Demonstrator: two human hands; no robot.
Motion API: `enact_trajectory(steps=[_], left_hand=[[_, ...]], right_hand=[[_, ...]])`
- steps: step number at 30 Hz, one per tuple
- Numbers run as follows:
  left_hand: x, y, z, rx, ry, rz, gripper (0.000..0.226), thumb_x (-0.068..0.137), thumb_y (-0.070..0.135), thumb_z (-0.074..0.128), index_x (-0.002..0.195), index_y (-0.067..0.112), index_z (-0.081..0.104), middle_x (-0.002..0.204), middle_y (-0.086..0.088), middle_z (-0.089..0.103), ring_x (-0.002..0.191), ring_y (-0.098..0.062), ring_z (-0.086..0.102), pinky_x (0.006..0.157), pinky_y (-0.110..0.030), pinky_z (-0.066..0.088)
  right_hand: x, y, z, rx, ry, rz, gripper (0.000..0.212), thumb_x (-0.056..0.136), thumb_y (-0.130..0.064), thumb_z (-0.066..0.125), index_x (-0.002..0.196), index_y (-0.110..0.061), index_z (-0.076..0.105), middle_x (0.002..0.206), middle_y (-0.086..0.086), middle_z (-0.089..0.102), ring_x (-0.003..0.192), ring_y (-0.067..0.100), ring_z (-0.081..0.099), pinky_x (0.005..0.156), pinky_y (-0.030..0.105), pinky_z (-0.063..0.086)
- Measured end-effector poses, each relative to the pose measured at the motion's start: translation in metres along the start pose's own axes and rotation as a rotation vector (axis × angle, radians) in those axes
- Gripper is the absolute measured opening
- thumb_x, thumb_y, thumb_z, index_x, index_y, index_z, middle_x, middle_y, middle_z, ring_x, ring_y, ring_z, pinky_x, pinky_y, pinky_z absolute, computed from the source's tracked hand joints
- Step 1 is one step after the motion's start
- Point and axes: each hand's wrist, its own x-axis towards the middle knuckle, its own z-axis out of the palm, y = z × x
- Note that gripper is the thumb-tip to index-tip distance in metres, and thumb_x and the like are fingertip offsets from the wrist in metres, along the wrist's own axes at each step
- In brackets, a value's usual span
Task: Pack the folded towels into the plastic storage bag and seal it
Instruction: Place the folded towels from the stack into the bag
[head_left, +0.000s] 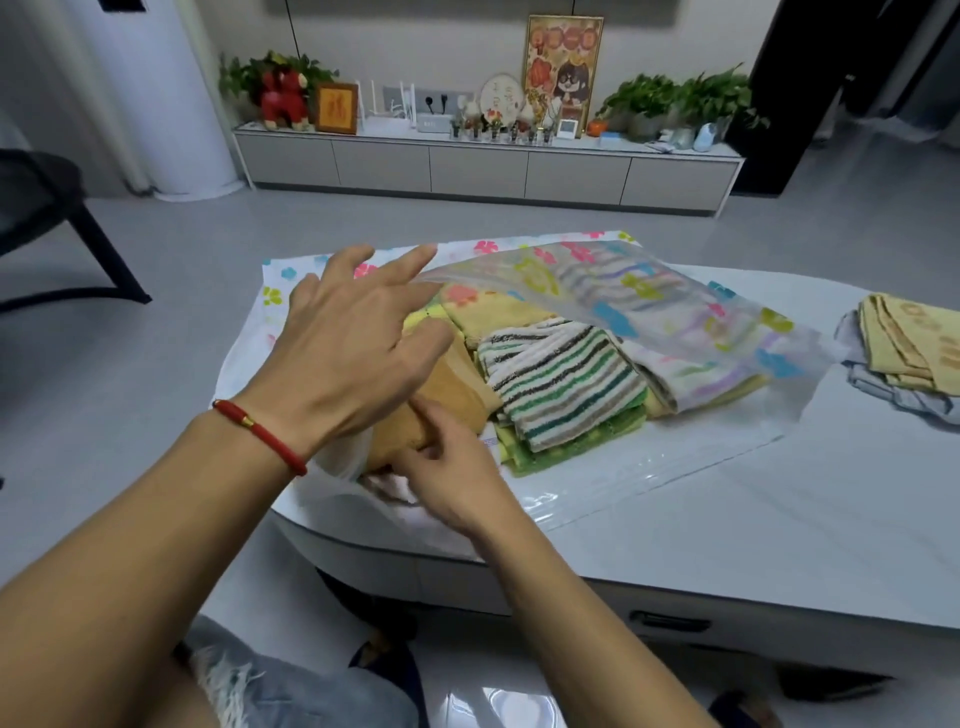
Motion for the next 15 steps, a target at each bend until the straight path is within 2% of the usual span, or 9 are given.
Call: enact_trajectory(steps=[2, 4, 5, 7, 9, 12, 15], left_hand=[[0.001, 0.002, 0.004, 0.019, -0.001, 0.012, 0.065, 0.078, 0.051, 0.026, 0.136, 0.041, 0.052, 0.160, 0.014, 0.027, 0.146, -0.028, 0.020, 0.112, -0.057, 0.022], [0.003, 0.007, 0.008, 0.048, -0.005, 0.026, 0.067, 0.076, 0.053, 0.027, 0.136, 0.040, 0.053, 0.161, 0.011, 0.027, 0.145, -0.029, 0.021, 0.113, -0.059, 0.022], [0.005, 0.010, 0.011, 0.061, -0.008, 0.034, 0.069, 0.074, 0.054, 0.026, 0.135, 0.039, 0.054, 0.161, 0.009, 0.027, 0.145, -0.030, 0.021, 0.113, -0.059, 0.023], [0.009, 0.017, 0.016, 0.086, -0.017, 0.054, 0.074, 0.071, 0.056, 0.024, 0.136, 0.039, 0.054, 0.161, 0.007, 0.028, 0.145, -0.031, 0.021, 0.113, -0.060, 0.023], [0.014, 0.026, 0.023, 0.128, -0.037, 0.091, 0.072, 0.071, 0.057, 0.026, 0.136, 0.041, 0.054, 0.161, 0.007, 0.028, 0.145, -0.032, 0.021, 0.112, -0.062, 0.022], [0.023, 0.040, 0.037, 0.230, -0.072, 0.185, 0.064, 0.075, 0.055, 0.036, 0.135, 0.041, 0.054, 0.161, 0.005, 0.029, 0.145, -0.035, 0.021, 0.110, -0.066, 0.023], [0.037, 0.055, 0.051, 0.290, -0.104, 0.273, 0.059, 0.077, 0.054, 0.041, 0.133, 0.043, 0.055, 0.161, 0.004, 0.029, 0.145, -0.036, 0.020, 0.110, -0.069, 0.021]], right_hand=[[-0.003, 0.009, -0.022, -0.201, 0.157, -0.056, 0.058, 0.088, -0.024, 0.059, 0.146, -0.033, 0.057, 0.117, 0.005, 0.075, 0.105, 0.024, 0.070, 0.094, 0.039, 0.057], [-0.004, 0.019, -0.038, -0.453, 0.302, -0.168, 0.057, 0.089, -0.021, 0.057, 0.145, -0.031, 0.056, 0.134, 0.008, 0.063, 0.114, 0.026, 0.062, 0.092, 0.037, 0.054], [-0.003, 0.023, -0.042, -0.546, 0.259, -0.210, 0.062, 0.089, -0.018, 0.056, 0.149, -0.031, 0.050, 0.147, 0.008, 0.051, 0.123, 0.028, 0.055, 0.094, 0.039, 0.052], [-0.001, 0.026, -0.045, -0.697, 0.032, -0.266, 0.071, 0.090, -0.011, 0.054, 0.156, -0.031, 0.038, 0.160, 0.006, 0.037, 0.131, 0.033, 0.045, 0.100, 0.041, 0.048], [-0.002, 0.028, -0.048, -0.812, -0.086, -0.303, 0.067, 0.091, -0.007, 0.053, 0.154, -0.027, 0.042, 0.154, 0.004, 0.045, 0.123, 0.034, 0.047, 0.097, 0.042, 0.047], [-0.010, 0.023, -0.079, -0.777, -0.066, -0.366, 0.051, 0.088, -0.007, 0.056, 0.138, -0.017, 0.060, 0.132, 0.009, 0.061, 0.111, 0.033, 0.055, 0.085, 0.040, 0.049], [-0.029, 0.021, -0.136, -0.794, -0.158, -0.377, 0.045, 0.090, -0.007, 0.057, 0.133, -0.015, 0.066, 0.123, 0.008, 0.069, 0.101, 0.026, 0.064, 0.085, 0.033, 0.046]])
